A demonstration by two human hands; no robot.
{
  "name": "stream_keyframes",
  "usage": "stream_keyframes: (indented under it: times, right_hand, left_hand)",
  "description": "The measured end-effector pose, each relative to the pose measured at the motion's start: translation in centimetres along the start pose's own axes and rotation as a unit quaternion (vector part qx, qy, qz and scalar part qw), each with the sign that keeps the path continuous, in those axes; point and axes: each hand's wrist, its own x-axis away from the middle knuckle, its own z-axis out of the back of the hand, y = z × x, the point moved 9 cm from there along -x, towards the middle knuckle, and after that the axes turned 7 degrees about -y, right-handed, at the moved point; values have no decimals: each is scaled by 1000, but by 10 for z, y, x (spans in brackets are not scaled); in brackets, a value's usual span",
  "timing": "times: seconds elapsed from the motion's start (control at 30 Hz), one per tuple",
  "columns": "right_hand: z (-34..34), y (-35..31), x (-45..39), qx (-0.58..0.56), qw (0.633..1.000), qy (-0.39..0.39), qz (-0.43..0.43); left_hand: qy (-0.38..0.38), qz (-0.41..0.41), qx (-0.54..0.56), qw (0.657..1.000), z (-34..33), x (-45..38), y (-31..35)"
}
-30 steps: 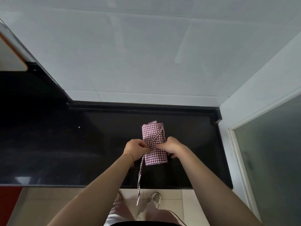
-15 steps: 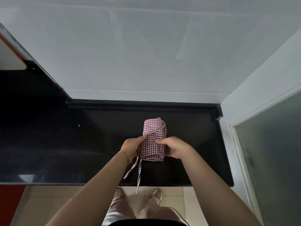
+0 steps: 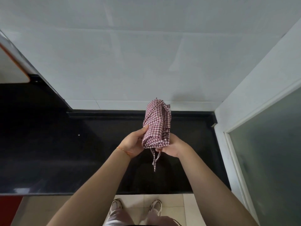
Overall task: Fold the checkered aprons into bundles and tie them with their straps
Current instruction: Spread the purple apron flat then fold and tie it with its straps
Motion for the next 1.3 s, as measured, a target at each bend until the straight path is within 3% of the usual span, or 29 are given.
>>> stream_keyframes:
  times: [0.07, 0.2, 0.3, 0.37, 0.43, 0.53, 0.67, 0.77, 0.87, 1.0, 1.17, 1.23, 1.3]
  right_hand:
    - [4, 11, -5, -104, 994, 0, -40]
    - [18, 33, -2, -168, 981, 40, -84]
    - [16, 45, 1, -218, 972, 21, -81]
    - [11, 57, -4, -179, 979, -2, -97]
    - [9, 75, -9, -71, 986, 7, -153]
    - [10, 90, -14, 59, 977, 44, -201]
    - [12, 88, -20, 51, 979, 85, -177]
    - [13, 84, -22, 83, 973, 107, -185]
    - [9, 80, -28, 125, 968, 117, -185]
    - [7, 77, -31, 165, 959, 143, -181]
    - [4, 71, -33, 226, 946, 158, -172]
    - [2, 73, -31, 202, 956, 112, -179]
    - [2, 78, -23, 150, 967, 33, -206]
  left_hand:
    - [8, 30, -15, 999, 8, 2, -7]
    - [30, 66, -65, 995, 32, 5, -24]
    - [75, 85, -83, 990, 53, 4, -38]
    - [111, 107, -118, 981, 64, 4, -50]
    - [132, 118, -170, 969, 70, 4, -59]
    - [161, 134, -333, 919, 84, 6, -63]
    - [224, 179, -451, 845, 105, 12, -52]
    - [203, 243, -529, 787, 105, 13, -36]
    - [179, 227, -613, 735, 87, 5, -18]
    - [165, 145, -646, 731, 51, -5, -13]
    - [152, 83, -615, 769, 31, -16, -33]
    - [136, 82, -622, 767, 25, -20, -41]
    - [136, 76, -664, 731, 23, -21, -42]
